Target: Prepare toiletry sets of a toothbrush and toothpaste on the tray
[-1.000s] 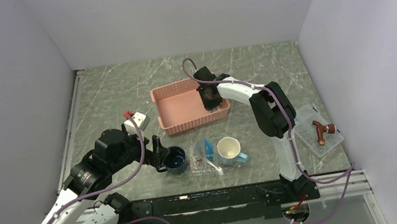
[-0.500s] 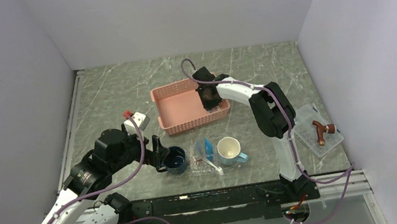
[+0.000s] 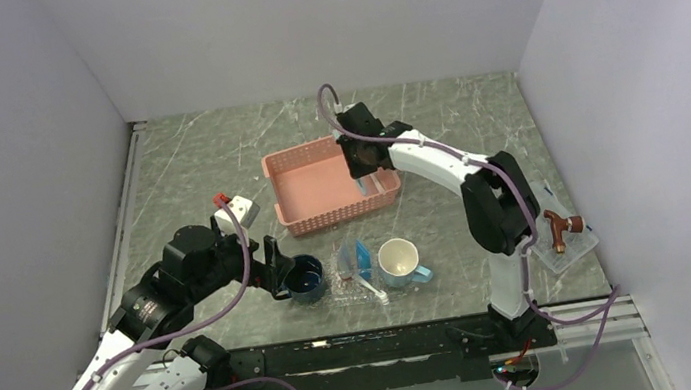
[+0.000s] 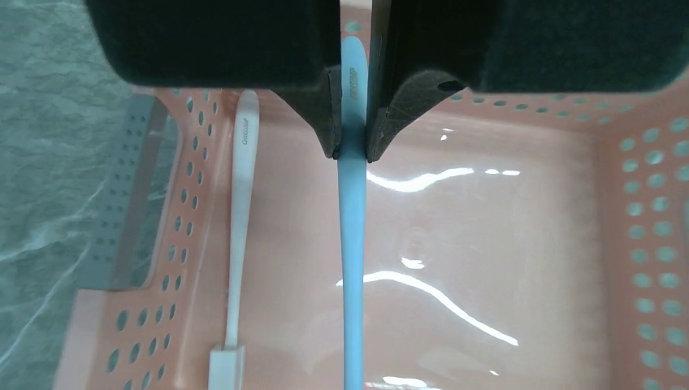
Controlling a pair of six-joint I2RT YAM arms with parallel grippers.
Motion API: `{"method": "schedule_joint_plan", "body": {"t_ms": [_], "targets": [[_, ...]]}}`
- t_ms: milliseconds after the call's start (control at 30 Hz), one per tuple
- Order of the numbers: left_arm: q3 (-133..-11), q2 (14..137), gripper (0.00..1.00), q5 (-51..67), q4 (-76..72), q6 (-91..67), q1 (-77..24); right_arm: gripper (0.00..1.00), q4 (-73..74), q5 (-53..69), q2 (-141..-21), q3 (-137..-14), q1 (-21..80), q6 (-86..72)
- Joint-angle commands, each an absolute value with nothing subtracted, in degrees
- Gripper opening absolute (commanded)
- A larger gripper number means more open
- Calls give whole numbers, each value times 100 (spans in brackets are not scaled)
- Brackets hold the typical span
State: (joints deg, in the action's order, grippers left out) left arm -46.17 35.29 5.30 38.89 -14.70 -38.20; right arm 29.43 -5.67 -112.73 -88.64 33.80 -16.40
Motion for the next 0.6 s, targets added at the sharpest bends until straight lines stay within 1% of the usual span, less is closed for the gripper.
{"method": "schedule_joint_plan", "body": {"t_ms": [0, 300, 467, 567], "targets": [[-4652, 3451, 99, 622, 3810, -1485, -3783, 0, 2637, -463, -10631, -8840, 3410, -1471], [-4632, 3322, 99, 702, 3762, -1480, -3783, 0, 2745, -28, -9653, -8605, 3404, -1257], [-4623, 3220, 99, 890, 3677, -1424, -3787, 0, 2844, 435, -9004, -8248, 3419, -1192], [-4611, 3164, 99, 1203, 3584, -1350, -3786, 0, 2912, 955, -8496, -7964, 3419, -1095]]}}
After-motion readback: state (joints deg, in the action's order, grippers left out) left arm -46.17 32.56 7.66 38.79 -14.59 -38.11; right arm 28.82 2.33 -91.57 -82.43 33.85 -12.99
